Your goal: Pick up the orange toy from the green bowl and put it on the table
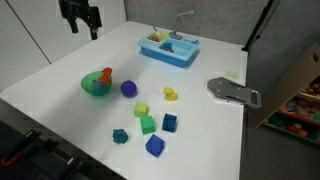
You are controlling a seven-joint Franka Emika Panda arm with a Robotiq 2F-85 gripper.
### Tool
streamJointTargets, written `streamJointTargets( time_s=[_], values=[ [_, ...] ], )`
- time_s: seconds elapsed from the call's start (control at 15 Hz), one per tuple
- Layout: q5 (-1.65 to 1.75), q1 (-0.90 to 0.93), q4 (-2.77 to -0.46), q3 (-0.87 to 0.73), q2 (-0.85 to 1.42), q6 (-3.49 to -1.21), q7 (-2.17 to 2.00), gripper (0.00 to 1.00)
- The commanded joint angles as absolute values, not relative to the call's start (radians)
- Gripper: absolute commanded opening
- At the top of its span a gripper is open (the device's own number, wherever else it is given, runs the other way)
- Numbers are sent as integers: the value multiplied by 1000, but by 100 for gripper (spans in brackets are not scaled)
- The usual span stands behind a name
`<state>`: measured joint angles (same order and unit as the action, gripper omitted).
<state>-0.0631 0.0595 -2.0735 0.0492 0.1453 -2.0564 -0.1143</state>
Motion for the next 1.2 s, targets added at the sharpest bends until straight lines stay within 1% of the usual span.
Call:
streamJointTargets(
  time_s=[0.0,0.33,0.67,1.13],
  values=[
    [-42,65,-2063,53,171,-2050,-93,100],
    [35,89,-2059,57,260,-2105,-100,100],
    [133,106,-2062,40,360,-2223,-125,100],
    [102,105,-2035,56,470,-2395,-97,100]
  ],
)
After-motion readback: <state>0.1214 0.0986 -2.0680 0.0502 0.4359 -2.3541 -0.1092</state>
